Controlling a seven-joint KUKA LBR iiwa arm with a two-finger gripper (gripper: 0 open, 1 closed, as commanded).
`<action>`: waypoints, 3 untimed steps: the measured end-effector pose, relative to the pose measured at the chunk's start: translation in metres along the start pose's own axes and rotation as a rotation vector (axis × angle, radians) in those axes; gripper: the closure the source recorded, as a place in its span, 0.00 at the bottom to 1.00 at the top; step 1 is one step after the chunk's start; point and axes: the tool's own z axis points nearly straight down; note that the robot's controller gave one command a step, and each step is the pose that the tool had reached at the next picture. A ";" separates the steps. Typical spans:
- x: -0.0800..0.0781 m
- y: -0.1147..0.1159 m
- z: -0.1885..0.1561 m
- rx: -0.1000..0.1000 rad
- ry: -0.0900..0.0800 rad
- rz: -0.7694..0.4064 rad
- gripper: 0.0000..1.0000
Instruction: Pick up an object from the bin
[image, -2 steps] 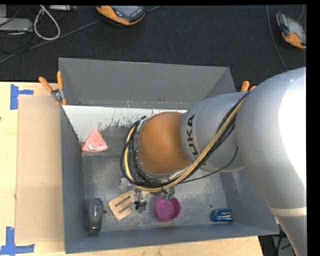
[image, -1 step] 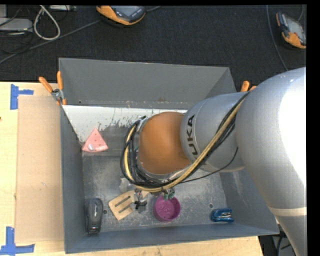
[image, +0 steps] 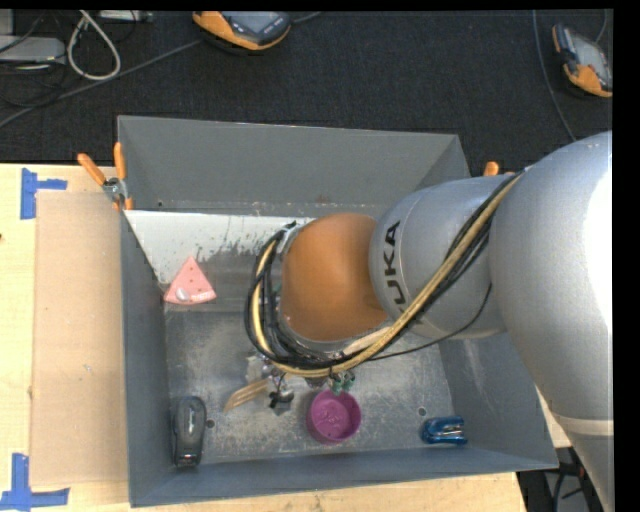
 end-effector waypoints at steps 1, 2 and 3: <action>0.000 0.001 -0.016 0.000 -0.002 0.000 1.00; 0.000 0.001 -0.035 -0.001 0.000 0.001 1.00; 0.000 0.002 -0.058 -0.001 0.001 0.003 1.00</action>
Offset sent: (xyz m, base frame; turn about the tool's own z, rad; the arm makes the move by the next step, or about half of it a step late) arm 0.0005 0.0004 0.0442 -0.0002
